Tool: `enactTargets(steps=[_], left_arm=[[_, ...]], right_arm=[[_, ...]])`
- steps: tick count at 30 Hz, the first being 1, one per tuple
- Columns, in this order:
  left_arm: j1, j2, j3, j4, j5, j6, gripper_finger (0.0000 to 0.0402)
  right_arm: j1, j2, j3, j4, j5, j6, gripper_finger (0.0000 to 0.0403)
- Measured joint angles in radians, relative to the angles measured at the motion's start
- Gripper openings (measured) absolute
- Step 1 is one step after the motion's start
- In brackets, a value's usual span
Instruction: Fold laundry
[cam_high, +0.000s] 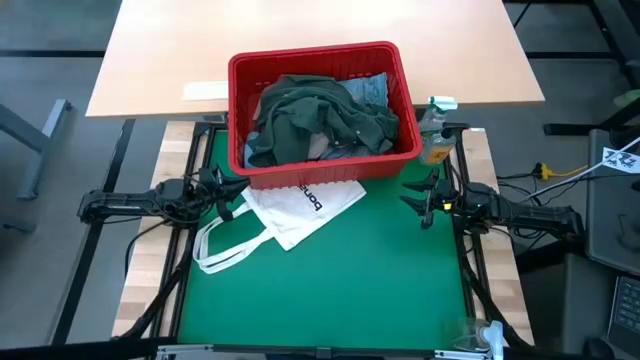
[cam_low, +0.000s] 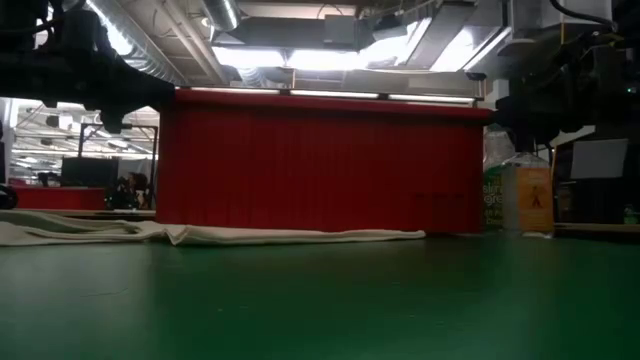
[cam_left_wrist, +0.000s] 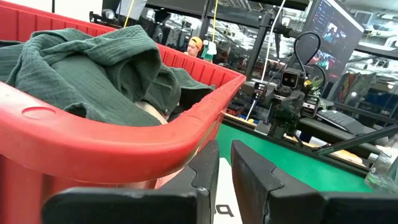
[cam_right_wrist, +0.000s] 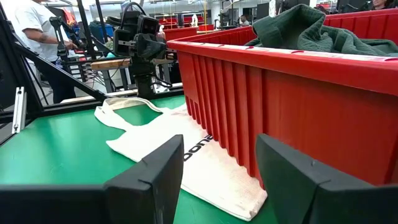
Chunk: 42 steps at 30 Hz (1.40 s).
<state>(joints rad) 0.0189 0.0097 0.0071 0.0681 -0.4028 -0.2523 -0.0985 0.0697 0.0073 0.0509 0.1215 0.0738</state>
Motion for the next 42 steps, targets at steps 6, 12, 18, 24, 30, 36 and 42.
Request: enactTargets(steps=[6,12,18,24,30,36,42], left_arm=[[0.0,0.0,0.0,0.0,0.0,0.0,0.0039],[0.0,0.0,0.0,0.0,0.0,0.0,0.0039],[0.0,0.0,0.0,0.0,0.0,0.0,0.0039],[0.0,0.0,0.0,0.0,0.0,0.0,0.0039],[0.0,0.0,0.0,0.0,0.0,0.0,0.0039],[0.0,0.0,0.0,0.0,0.0,0.0,0.0039],[0.0,0.0,0.0,0.0,0.0,0.0,0.0039]], right_arm=[[0.0,0.0,0.0,0.0,0.0,0.0,0.0198],[0.0,0.0,0.0,0.0,0.001,0.0,0.0198],[0.0,0.0,0.0,0.002,0.008,0.0,0.0198],[0.0,0.0,0.0,0.015,-0.002,0.001,0.0198],[0.0,0.0,0.0,0.087,-0.01,0.0,0.0198],[0.0,0.0,0.0,0.082,-0.01,0.001,0.0198],[0.0,0.0,0.0,0.082,-0.066,0.011,0.0198]])
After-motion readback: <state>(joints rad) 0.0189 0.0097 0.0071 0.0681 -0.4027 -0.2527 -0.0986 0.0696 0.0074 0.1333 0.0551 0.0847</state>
